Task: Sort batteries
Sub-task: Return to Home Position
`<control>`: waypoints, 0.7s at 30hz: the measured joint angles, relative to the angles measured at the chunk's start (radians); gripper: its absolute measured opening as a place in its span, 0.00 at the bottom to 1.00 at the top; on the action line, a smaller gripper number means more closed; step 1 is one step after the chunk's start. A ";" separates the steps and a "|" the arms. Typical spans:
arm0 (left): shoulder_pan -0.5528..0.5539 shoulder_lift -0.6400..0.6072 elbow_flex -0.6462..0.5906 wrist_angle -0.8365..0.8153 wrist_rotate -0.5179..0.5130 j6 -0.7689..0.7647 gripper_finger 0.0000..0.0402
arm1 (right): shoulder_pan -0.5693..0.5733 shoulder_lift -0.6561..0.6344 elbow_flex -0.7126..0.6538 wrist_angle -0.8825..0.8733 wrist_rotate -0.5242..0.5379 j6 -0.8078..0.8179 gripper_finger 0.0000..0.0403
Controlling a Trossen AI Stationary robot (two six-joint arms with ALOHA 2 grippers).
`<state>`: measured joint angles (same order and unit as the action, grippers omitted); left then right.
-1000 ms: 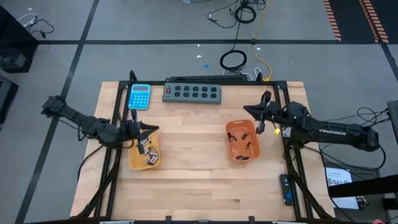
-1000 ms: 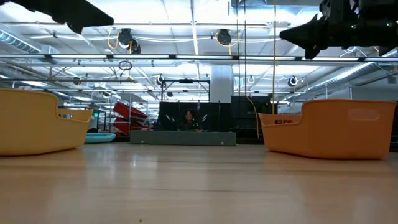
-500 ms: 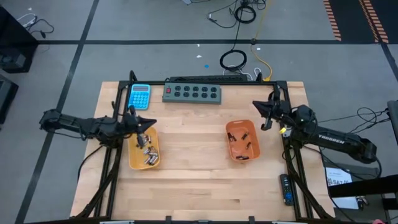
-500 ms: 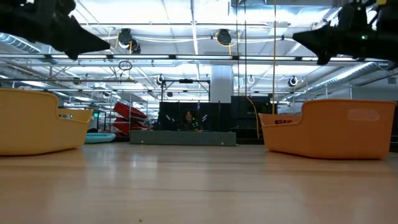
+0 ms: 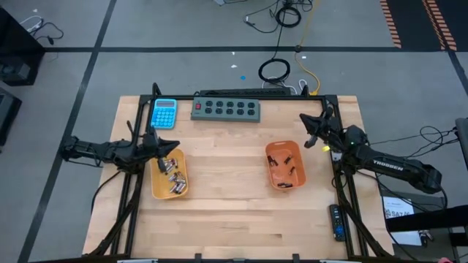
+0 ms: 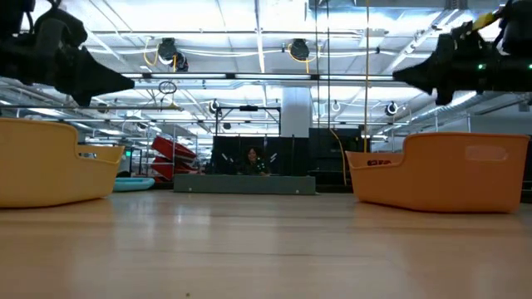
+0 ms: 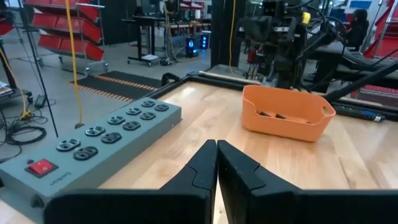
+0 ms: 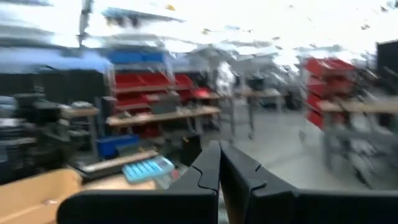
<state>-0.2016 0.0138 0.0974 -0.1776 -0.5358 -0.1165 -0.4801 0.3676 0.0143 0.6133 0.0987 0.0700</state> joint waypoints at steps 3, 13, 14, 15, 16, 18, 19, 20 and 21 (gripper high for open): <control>0.004 -0.013 -0.023 0.015 -0.004 -0.002 0.05 | 0.000 0.001 0.000 -0.089 0.038 0.093 0.00; 0.042 -0.012 -0.024 0.017 -0.118 -0.062 0.05 | 0.000 0.008 0.000 -0.215 0.035 0.259 0.00; 0.043 -0.012 -0.024 0.017 -0.128 -0.062 0.05 | 0.000 0.008 0.000 -0.215 0.035 0.259 0.00; 0.042 -0.011 -0.024 0.017 -0.127 -0.062 0.05 | 0.000 0.008 0.000 -0.215 0.035 0.259 0.00; 0.042 -0.012 -0.024 0.017 -0.127 -0.062 0.05 | 0.000 0.008 0.000 -0.215 0.035 0.259 0.00; 0.042 -0.011 -0.024 0.017 -0.124 -0.062 0.05 | 0.000 0.008 0.000 -0.215 0.035 0.258 0.00; 0.042 -0.012 -0.024 0.017 -0.124 -0.061 0.05 | 0.000 0.008 0.000 -0.215 0.035 0.257 0.00; 0.042 -0.012 -0.024 0.016 -0.123 -0.061 0.05 | 0.000 0.008 0.000 -0.215 0.035 0.257 0.00; 0.042 -0.012 -0.024 0.016 -0.123 -0.062 0.05 | 0.000 0.008 0.000 -0.215 0.035 0.258 0.00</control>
<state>-0.1593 0.0021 0.0734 -0.1612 -0.6590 -0.1782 -0.4801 0.3756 0.0139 0.3981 0.1337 0.3279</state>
